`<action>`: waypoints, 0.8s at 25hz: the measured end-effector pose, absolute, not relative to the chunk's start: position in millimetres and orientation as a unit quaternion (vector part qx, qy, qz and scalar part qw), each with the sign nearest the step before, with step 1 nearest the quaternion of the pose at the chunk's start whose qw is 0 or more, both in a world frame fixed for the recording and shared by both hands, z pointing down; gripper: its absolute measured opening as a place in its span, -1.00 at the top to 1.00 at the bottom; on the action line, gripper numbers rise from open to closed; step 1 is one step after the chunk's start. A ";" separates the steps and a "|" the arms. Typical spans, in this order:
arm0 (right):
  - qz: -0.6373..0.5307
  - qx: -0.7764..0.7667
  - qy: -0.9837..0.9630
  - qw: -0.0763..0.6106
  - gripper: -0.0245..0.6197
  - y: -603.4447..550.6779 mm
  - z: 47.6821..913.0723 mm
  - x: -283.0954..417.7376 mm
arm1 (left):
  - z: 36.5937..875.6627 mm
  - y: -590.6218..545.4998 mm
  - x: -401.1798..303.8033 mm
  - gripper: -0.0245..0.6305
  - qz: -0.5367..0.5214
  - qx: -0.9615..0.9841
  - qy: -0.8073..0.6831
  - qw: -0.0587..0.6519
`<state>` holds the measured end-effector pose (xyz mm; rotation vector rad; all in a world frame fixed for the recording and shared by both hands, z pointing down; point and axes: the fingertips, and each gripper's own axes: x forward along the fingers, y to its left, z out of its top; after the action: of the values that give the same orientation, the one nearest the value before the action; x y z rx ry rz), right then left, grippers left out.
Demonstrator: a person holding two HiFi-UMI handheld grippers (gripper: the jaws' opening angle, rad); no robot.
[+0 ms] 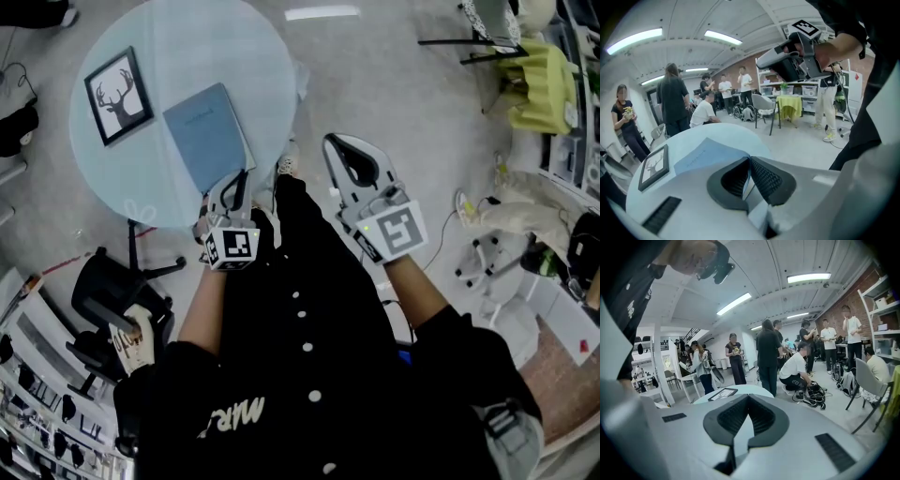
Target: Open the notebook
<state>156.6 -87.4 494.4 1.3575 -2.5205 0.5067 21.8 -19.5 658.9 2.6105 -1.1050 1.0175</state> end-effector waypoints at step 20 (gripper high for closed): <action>0.149 0.426 -0.884 0.121 0.92 -96.5 485.3 113.8 | 595.5 -9.0 -59.1 0.87 0.166 0.850 -0.477 0.149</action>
<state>113.8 -96.5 485.3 1.2446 -2.5819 0.4363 -59.1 -9.0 595.5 2.4450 -1.3704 0.4759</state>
